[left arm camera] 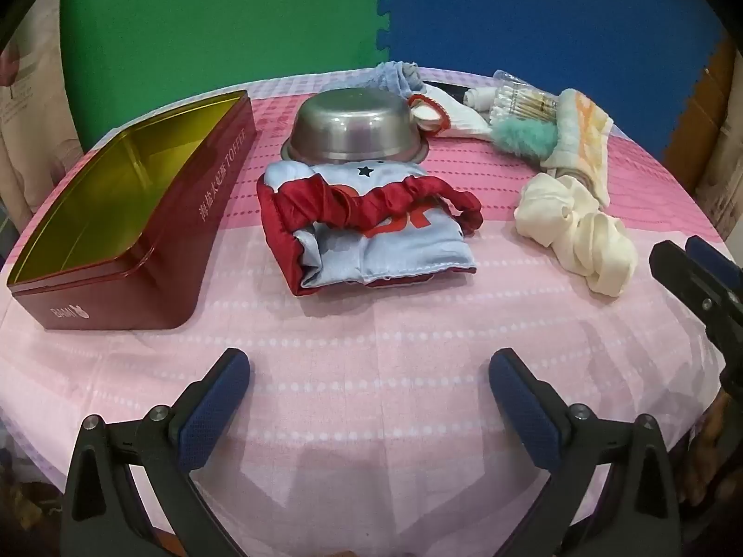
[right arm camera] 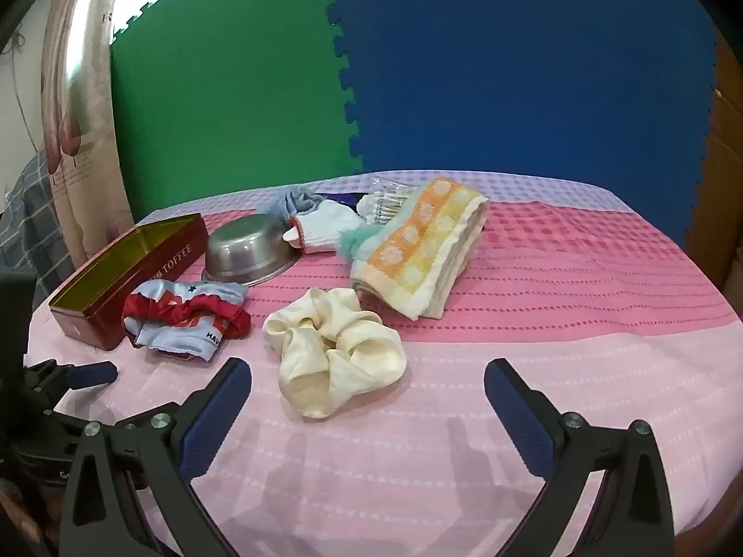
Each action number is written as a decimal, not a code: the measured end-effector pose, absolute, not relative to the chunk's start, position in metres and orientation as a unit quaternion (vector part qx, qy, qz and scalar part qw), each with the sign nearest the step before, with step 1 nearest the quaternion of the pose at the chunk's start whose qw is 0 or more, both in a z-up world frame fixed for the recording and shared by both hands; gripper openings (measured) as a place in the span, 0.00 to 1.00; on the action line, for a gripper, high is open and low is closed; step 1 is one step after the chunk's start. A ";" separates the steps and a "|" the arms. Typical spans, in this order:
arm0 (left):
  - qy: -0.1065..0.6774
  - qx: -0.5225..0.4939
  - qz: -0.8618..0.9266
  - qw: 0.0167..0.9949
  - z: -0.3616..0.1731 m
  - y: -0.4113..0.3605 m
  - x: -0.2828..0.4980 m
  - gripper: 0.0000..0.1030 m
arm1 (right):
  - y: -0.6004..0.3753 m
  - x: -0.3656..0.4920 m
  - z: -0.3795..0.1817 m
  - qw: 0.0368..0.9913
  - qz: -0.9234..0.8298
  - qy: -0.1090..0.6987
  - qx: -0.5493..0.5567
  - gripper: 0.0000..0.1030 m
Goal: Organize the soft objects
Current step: 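Move the left gripper toward the red-and-white printed cloth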
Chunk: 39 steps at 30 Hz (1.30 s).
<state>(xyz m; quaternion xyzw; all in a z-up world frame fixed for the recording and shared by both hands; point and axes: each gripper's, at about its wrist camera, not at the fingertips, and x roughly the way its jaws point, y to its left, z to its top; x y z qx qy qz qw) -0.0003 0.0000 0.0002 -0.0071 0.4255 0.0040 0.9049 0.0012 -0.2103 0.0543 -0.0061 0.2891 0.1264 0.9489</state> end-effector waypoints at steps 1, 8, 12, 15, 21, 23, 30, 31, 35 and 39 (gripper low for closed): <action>0.425 -0.012 0.001 0.905 0.000 0.001 0.000 0.99 | -0.211 0.002 0.054 0.947 0.129 0.295 0.003 1.00; 0.432 -0.008 -0.003 0.902 0.001 0.004 0.001 0.99 | -0.216 0.007 0.051 0.944 0.130 0.304 0.000 1.00; 0.434 -0.005 -0.004 0.901 0.004 -0.003 -0.002 0.99 | -0.225 0.010 0.047 0.942 0.118 0.313 0.024 1.00; 0.425 -0.011 -0.011 0.905 0.014 -0.003 -0.003 0.99 | -0.229 0.010 0.046 0.941 0.116 0.316 0.031 1.00; 0.415 -0.021 -0.032 0.909 0.043 -0.001 0.016 0.99 | -0.228 0.014 0.044 0.940 0.115 0.320 0.036 1.00; 0.436 -0.023 -0.035 0.899 0.039 -0.001 0.033 0.99 | -0.229 0.014 0.044 0.939 0.115 0.321 0.038 1.00; 0.463 -0.029 -0.036 0.885 0.022 0.008 0.067 0.99 | -0.228 0.014 0.043 0.938 0.114 0.324 0.042 1.00; 0.460 -0.025 -0.036 0.887 0.022 0.007 0.069 0.99 | -0.228 0.015 0.043 0.938 0.115 0.326 0.043 1.00; 0.458 0.004 -0.040 0.888 0.022 -0.003 0.077 0.99 | -0.228 0.017 0.041 0.936 0.114 0.329 0.045 1.00; 0.463 0.042 -0.032 0.885 0.018 -0.013 0.086 0.90 | -0.229 0.019 0.039 0.934 0.114 0.335 0.049 1.00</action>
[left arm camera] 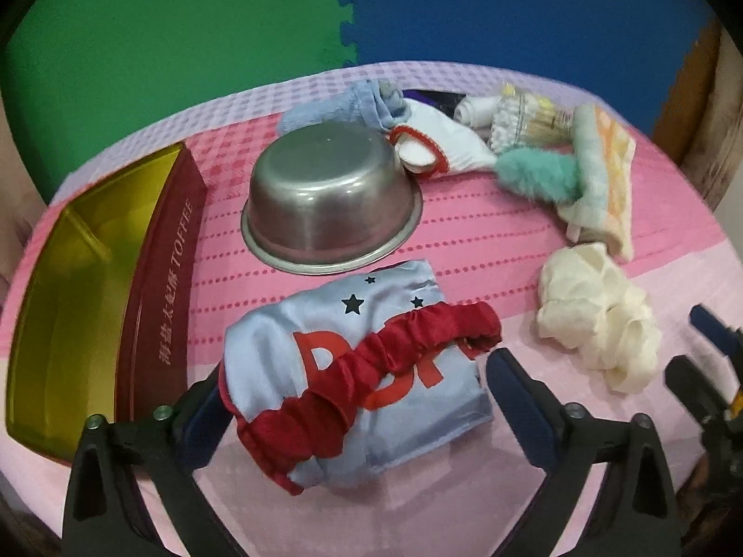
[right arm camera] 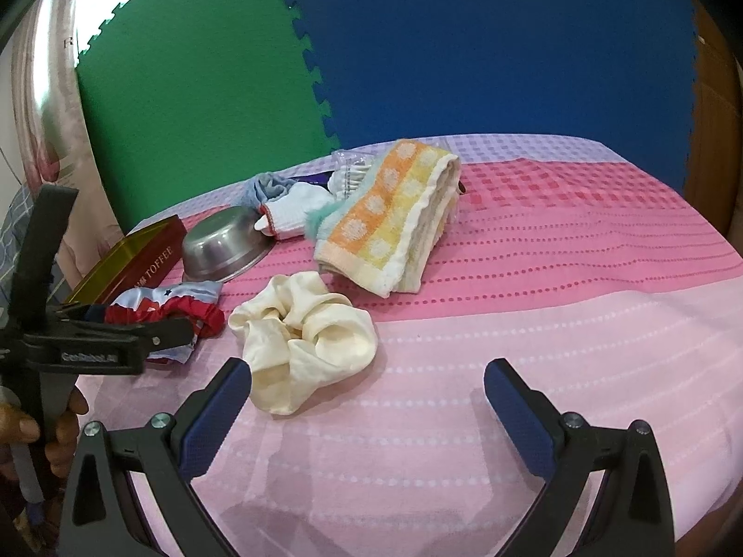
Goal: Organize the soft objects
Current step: 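Move the left gripper toward the red-and-white printed cloth, then grasp the red-and-white cloth with the left gripper and drop it into the tin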
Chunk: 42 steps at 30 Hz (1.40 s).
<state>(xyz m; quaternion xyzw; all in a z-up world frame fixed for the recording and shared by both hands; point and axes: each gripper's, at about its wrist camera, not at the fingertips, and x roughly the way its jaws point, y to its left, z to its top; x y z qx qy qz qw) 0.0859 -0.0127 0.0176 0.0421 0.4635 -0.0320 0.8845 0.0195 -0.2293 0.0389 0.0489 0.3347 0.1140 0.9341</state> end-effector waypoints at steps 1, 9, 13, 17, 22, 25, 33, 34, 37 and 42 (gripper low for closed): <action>0.464 0.049 -0.034 0.884 0.016 -0.014 0.087 0.83 | -0.229 0.020 0.038 0.934 0.114 0.336 0.050 1.00; 0.453 0.023 -0.055 0.890 0.019 -0.011 0.081 0.28 | -0.232 0.025 0.034 0.930 0.114 0.345 0.060 1.00; 0.446 0.019 -0.044 0.894 0.024 -0.014 0.075 0.25 | -0.232 0.025 0.034 0.929 0.114 0.345 0.060 1.00; 0.432 0.004 -0.036 0.901 0.036 -0.009 0.060 0.25 | -0.234 0.026 0.034 0.928 0.116 0.347 0.062 1.00; 0.415 -0.004 -0.028 0.909 0.058 -0.001 0.056 0.25 | -0.234 0.025 0.033 0.928 0.115 0.348 0.063 1.00; 0.403 -0.006 -0.008 0.915 0.075 0.010 0.055 0.25 | -0.234 0.025 0.033 0.928 0.116 0.348 0.063 1.00; 0.388 -0.018 0.055 0.920 0.101 0.064 0.063 0.25 | -0.235 0.025 0.033 0.928 0.116 0.348 0.063 1.00; 0.388 -0.019 0.066 0.919 0.103 0.075 0.064 0.25 | -0.234 0.025 0.033 0.928 0.116 0.349 0.063 1.00; 0.393 -0.018 0.087 0.915 0.102 0.098 0.073 0.26 | -0.234 0.025 0.031 0.928 0.115 0.350 0.062 1.00; 0.406 -0.012 0.116 0.906 0.094 0.128 0.088 0.26 | -0.231 0.025 0.030 0.927 0.114 0.353 0.058 1.00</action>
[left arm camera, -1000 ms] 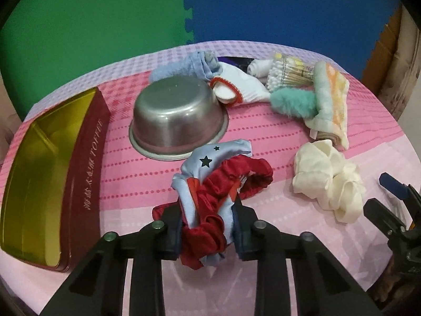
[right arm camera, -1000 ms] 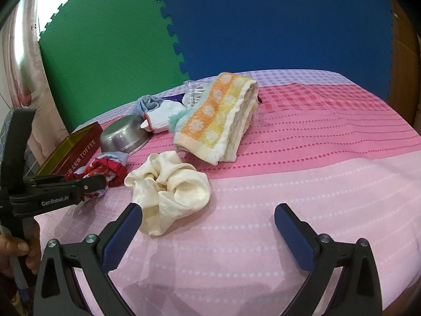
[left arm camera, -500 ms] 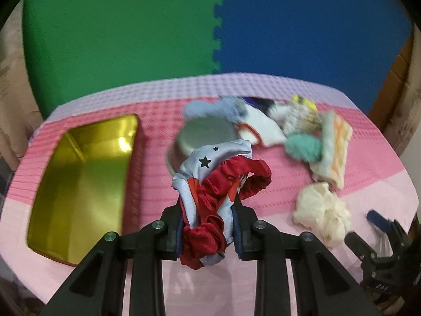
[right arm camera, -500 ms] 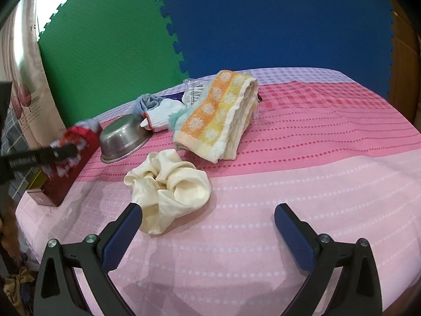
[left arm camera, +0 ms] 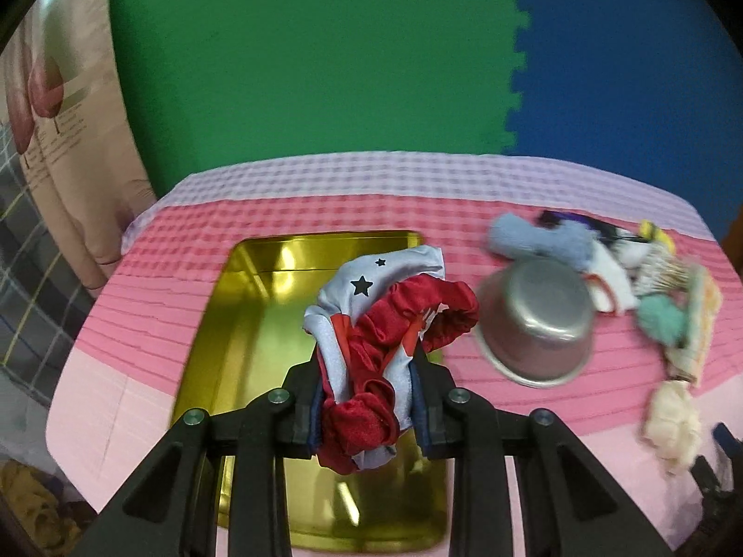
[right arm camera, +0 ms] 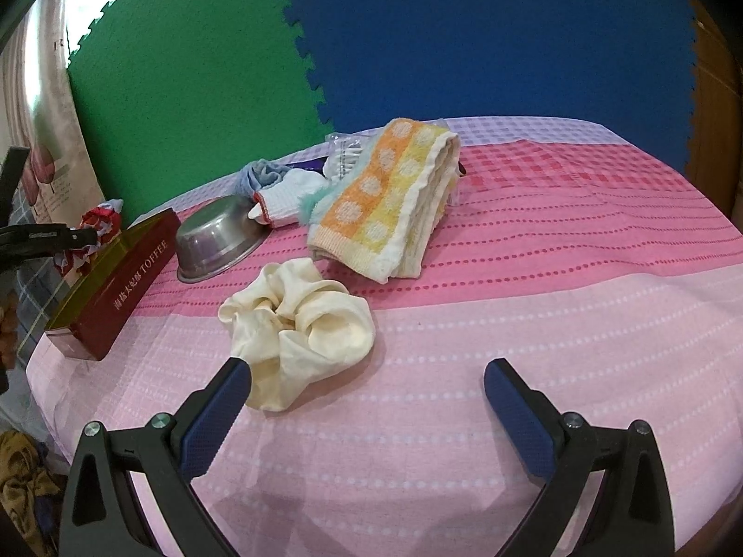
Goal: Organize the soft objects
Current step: 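Grasp the red-and-white cloth with the left gripper and drop it into the tin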
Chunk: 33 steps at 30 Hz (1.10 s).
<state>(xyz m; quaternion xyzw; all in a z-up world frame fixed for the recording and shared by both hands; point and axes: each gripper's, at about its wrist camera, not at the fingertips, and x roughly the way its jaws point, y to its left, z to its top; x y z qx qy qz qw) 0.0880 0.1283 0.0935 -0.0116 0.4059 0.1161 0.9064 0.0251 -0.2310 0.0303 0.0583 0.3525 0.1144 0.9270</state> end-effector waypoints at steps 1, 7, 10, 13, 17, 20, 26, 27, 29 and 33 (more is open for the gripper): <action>0.410 -0.010 0.123 0.904 0.091 0.135 0.093 0.26 | -0.231 0.025 0.030 0.927 0.114 0.353 0.058 1.00; 0.437 -0.009 0.142 0.888 0.075 0.162 0.116 0.26 | -0.229 0.027 0.028 0.926 0.113 0.357 0.055 1.00; 0.445 -0.006 0.150 0.883 0.067 0.170 0.124 0.27 | -0.227 0.027 0.027 0.925 0.113 0.358 0.054 1.00; 0.450 -0.003 0.154 0.880 0.063 0.174 0.129 0.28 | -0.226 0.028 0.025 0.925 0.112 0.359 0.052 1.00; 0.455 0.001 0.156 0.877 0.058 0.179 0.134 0.32 | -0.224 0.029 0.024 0.925 0.111 0.360 0.049 1.00; 0.460 0.004 0.164 0.873 0.054 0.182 0.137 0.40 | -0.223 0.030 0.022 0.925 0.110 0.361 0.045 1.00; 0.453 0.030 0.193 0.870 0.053 0.181 0.137 0.66 | -0.222 0.030 0.021 0.925 0.111 0.361 0.045 1.00; 0.449 0.034 0.194 0.872 0.055 0.181 0.136 0.69 | -0.222 0.030 0.021 0.925 0.112 0.361 0.046 1.00; 0.436 0.035 0.195 0.878 0.062 0.179 0.130 0.76 | -0.224 0.030 0.022 0.925 0.114 0.360 0.048 1.00; 0.412 0.023 0.194 0.890 0.081 0.176 0.112 0.80 | -0.222 0.026 0.030 0.925 0.131 0.353 0.045 1.00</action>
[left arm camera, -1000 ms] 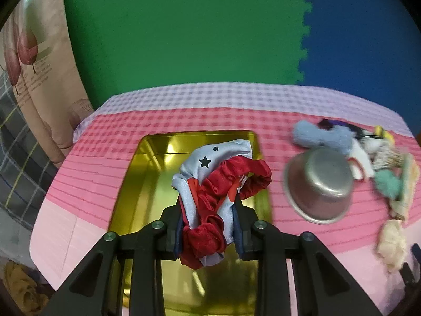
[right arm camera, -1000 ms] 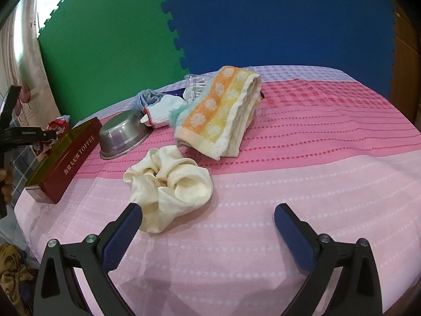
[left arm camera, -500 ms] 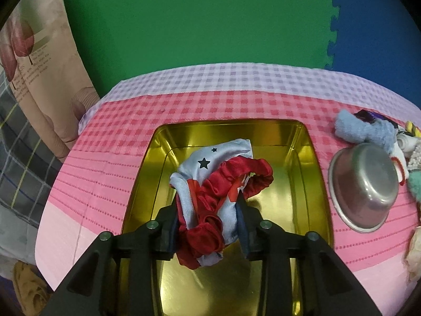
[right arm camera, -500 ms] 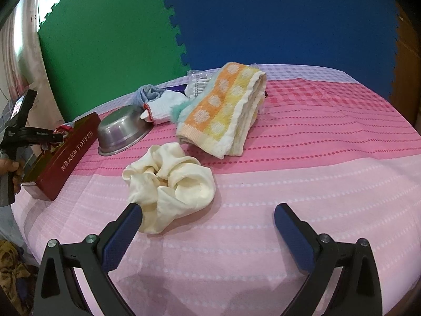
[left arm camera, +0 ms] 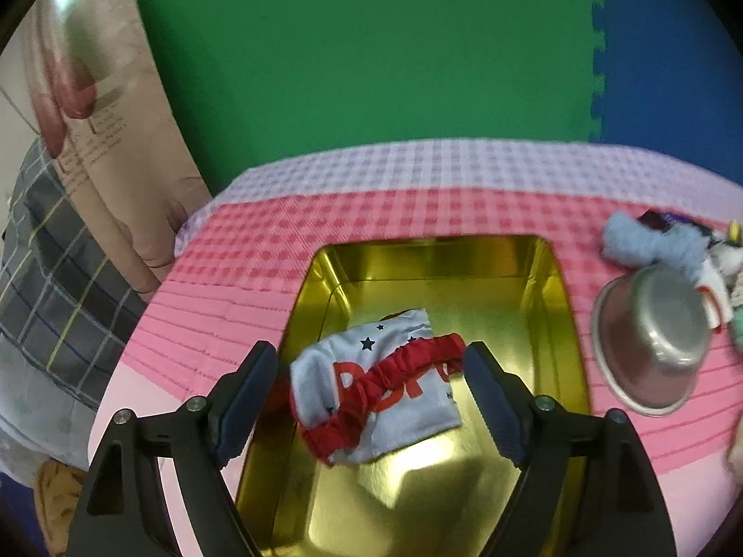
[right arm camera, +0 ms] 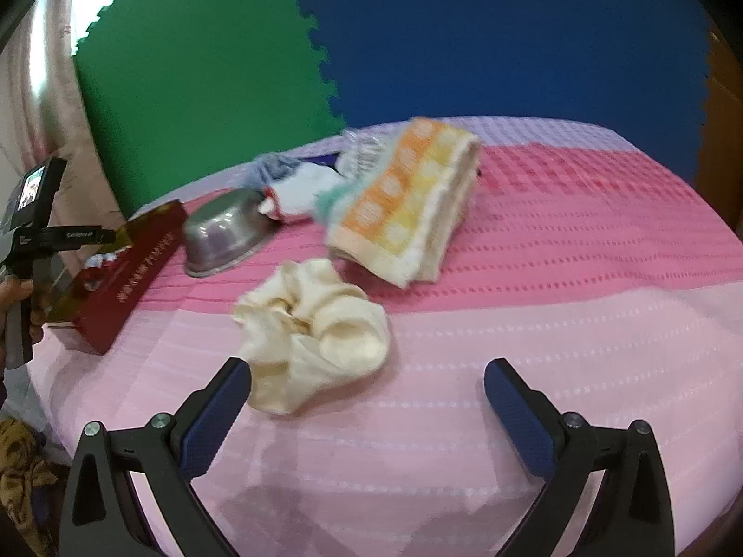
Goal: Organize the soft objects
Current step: 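Grasp the red-and-white cloth with the left gripper and drop it into the tin, then grasp the cream scrunchie with the right gripper and lift it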
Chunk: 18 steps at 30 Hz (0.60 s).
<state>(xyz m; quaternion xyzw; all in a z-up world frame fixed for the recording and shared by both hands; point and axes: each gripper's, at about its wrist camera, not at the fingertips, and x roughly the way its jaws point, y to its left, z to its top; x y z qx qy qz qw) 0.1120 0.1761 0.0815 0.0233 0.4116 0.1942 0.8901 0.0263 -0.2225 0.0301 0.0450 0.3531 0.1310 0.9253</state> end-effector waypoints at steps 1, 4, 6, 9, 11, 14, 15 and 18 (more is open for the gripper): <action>0.407 0.010 0.191 0.893 0.088 0.175 0.103 0.83 | -0.220 0.025 0.033 0.927 0.137 0.348 0.037 1.00; 0.391 -0.023 0.171 0.904 0.103 0.172 0.077 0.86 | -0.215 0.027 0.042 0.928 0.151 0.340 0.013 1.00; 0.382 -0.033 0.160 0.910 0.110 0.165 0.056 0.93 | -0.215 0.032 0.045 0.924 0.164 0.345 0.015 1.00; 0.376 -0.047 0.148 0.914 0.116 0.152 0.025 0.96 | -0.210 0.042 0.045 0.915 0.185 0.359 0.012 1.00; 0.380 -0.058 0.137 0.913 0.115 0.146 0.010 0.96 | -0.205 0.047 0.044 0.909 0.195 0.368 0.002 1.00; 0.386 -0.071 0.138 0.909 0.110 0.142 -0.011 0.96 | -0.196 0.055 0.045 0.906 0.200 0.372 -0.015 1.00; 0.388 -0.074 0.138 0.908 0.108 0.141 -0.018 0.96 | -0.194 0.058 0.044 0.905 0.201 0.376 -0.020 1.00; 0.399 -0.085 0.141 0.902 0.099 0.139 -0.031 0.96 | -0.184 0.067 0.039 0.890 0.208 0.405 -0.031 1.00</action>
